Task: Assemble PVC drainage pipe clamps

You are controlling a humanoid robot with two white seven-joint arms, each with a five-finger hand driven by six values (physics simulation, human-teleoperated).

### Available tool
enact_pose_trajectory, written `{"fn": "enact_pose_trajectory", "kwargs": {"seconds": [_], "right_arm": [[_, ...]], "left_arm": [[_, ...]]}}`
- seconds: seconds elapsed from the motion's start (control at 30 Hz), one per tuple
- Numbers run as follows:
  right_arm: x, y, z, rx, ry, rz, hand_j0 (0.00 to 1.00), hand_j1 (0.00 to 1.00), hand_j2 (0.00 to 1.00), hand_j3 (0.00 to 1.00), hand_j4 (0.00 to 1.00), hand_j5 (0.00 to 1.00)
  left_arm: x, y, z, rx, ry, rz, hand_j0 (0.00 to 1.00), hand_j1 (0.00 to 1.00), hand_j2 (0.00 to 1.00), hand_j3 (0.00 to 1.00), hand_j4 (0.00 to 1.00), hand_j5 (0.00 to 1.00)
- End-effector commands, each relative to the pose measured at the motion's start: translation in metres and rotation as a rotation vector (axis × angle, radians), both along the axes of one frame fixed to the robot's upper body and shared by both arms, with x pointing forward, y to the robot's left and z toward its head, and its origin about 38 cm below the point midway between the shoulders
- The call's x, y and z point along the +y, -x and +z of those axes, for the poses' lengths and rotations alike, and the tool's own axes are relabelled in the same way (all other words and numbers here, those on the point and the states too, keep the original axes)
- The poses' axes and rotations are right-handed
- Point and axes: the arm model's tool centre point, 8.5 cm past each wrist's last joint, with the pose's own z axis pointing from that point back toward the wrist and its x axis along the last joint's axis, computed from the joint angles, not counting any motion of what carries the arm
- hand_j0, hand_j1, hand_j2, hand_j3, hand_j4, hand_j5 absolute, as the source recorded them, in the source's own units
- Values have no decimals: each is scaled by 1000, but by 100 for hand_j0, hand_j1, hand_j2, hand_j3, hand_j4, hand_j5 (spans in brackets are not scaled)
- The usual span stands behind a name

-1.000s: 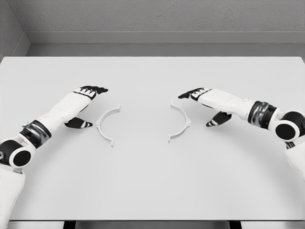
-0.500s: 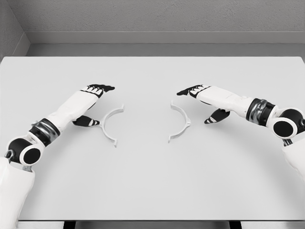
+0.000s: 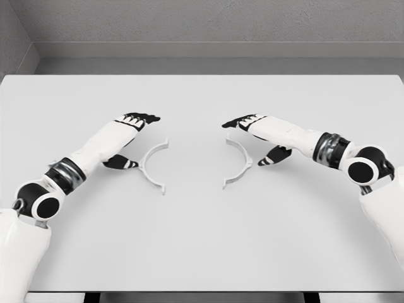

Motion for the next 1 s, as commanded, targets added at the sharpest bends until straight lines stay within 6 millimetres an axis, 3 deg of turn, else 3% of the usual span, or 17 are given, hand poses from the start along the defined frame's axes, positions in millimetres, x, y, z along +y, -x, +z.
{"fn": "enact_pose_trajectory", "kwargs": {"seconds": [0.0,0.43,0.97], "right_arm": [[0,-1,-2,8,-7,-6,100,100,100,100,100,100],[-4,-11,-15,52,-15,-41,100,100,100,100,100,100],[6,-13,-13,43,-23,-31,100,100,100,100,100,100]], "left_arm": [[-4,1,1,-2,9,-8,100,100,100,100,100,100],[-26,5,2,-9,35,-47,100,100,100,100,100,100],[-27,16,4,-18,39,-58,100,100,100,100,100,100]]}}
